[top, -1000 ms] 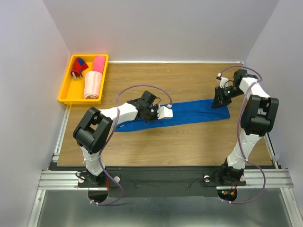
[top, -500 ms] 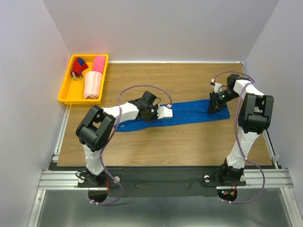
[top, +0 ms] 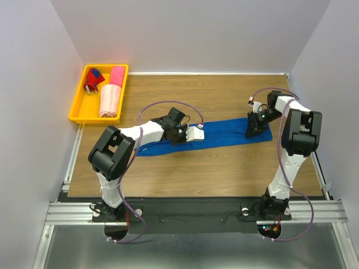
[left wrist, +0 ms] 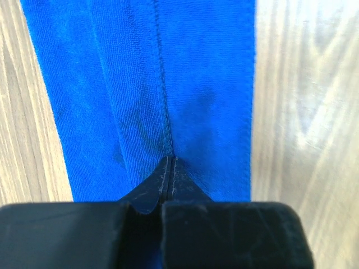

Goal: Roll the towels
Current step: Fold the towel

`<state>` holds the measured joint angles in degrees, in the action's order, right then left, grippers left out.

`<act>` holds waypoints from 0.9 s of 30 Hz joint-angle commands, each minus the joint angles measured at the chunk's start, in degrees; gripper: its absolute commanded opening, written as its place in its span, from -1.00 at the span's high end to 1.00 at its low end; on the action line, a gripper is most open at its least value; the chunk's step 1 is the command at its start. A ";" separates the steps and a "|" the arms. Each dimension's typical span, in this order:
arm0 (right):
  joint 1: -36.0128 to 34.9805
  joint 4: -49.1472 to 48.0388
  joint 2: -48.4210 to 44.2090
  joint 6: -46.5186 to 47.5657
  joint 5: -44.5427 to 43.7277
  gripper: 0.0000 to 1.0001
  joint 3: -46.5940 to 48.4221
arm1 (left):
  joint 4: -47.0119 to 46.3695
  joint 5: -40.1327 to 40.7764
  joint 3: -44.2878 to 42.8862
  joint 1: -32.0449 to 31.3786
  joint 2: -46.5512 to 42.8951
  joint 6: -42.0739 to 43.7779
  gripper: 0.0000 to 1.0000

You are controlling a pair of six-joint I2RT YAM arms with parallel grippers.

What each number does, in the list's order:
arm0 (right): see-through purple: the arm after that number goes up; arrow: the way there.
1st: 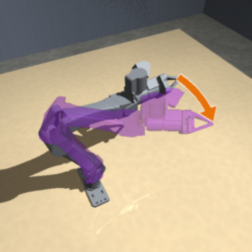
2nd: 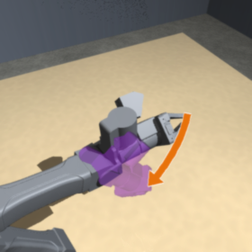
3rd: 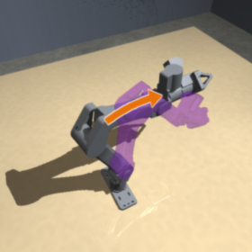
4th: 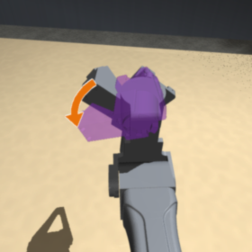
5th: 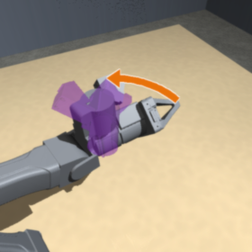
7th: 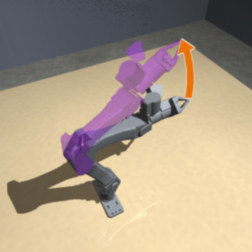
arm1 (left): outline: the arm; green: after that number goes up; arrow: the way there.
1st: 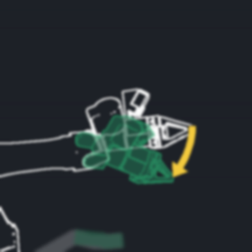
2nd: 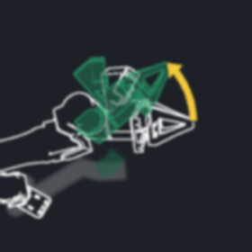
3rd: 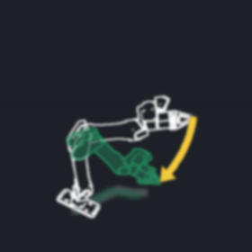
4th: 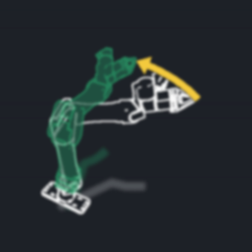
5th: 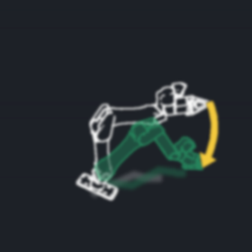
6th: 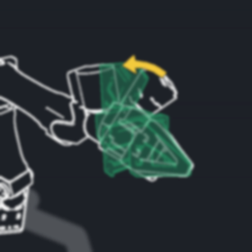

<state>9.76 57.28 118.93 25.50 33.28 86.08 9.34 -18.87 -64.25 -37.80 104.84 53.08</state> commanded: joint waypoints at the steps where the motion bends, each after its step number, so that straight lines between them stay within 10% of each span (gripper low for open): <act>1: 0.00 -1.82 -0.72 0.08 -1.55 0.40 -0.57 | 3.22 -3.09 -2.02 -0.08 -5.60 0.36 1.00; 10: 0.00 -1.82 -4.05 2.10 -2.95 0.38 -1.71 | 4.19 -1.26 -0.18 -0.08 -7.98 -0.43 0.69; 22: -0.18 -1.82 -8.54 5.53 -5.24 0.20 -0.74 | 2.26 -0.73 2.73 0.36 -9.92 -0.87 1.00; 27: -0.62 -1.91 -7.49 5.35 -5.42 0.16 -0.65 | 1.99 0.06 0.97 0.36 -6.84 -1.40 0.60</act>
<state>9.67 56.47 112.20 29.82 28.71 84.29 12.10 -19.22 -61.80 -37.76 96.84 52.42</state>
